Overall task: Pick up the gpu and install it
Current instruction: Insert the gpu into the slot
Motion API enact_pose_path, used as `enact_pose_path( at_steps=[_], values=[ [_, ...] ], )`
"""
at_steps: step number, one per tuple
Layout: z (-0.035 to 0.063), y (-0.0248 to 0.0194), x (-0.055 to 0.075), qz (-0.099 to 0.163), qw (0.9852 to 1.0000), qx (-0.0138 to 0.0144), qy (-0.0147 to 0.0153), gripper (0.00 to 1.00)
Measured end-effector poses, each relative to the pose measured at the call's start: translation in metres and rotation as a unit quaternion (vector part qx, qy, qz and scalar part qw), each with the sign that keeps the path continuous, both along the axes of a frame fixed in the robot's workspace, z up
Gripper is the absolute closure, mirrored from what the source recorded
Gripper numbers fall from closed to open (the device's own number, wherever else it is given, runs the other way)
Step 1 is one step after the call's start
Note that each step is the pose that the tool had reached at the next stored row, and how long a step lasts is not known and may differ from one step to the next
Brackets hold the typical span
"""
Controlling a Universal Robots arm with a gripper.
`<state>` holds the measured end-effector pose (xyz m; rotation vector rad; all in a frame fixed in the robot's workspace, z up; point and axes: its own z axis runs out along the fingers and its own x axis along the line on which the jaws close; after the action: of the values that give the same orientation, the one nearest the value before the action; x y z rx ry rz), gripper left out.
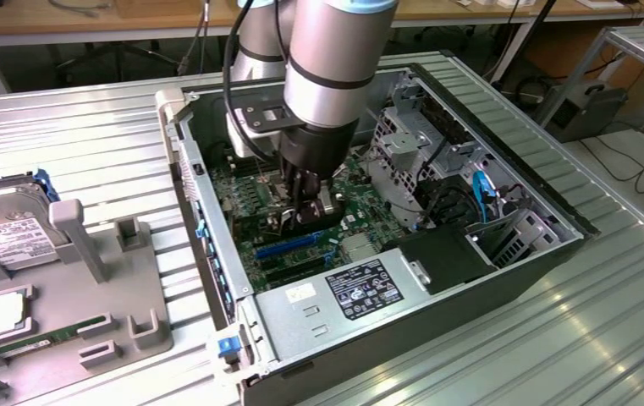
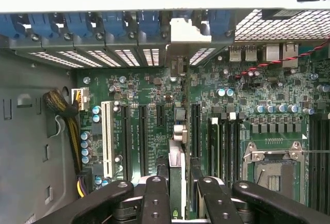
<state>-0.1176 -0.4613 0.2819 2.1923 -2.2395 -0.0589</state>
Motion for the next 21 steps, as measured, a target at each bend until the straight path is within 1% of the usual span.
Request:
enact_pose_path(
  at_steps=[2, 6, 15, 19, 21],
  values=[
    [-0.0006, 0.0000, 0.000, 0.000, 1.0000, 0.0001, -0.0002, 0.74],
    [-0.0049, 0.0000, -0.003, 0.000, 1.0000, 0.0006, -0.0014, 0.74],
    [-0.0123, -0.0001, -0.004, 0.000, 1.0000, 0.0019, -0.0017, 0.74],
    [-0.0133, 0.0000, -0.004, 0.000, 1.0000, 0.0037, -0.0017, 0.74],
    [-0.0137, 0.0000, -0.004, 0.000, 1.0000, 0.0039, -0.0017, 0.74]
  ],
)
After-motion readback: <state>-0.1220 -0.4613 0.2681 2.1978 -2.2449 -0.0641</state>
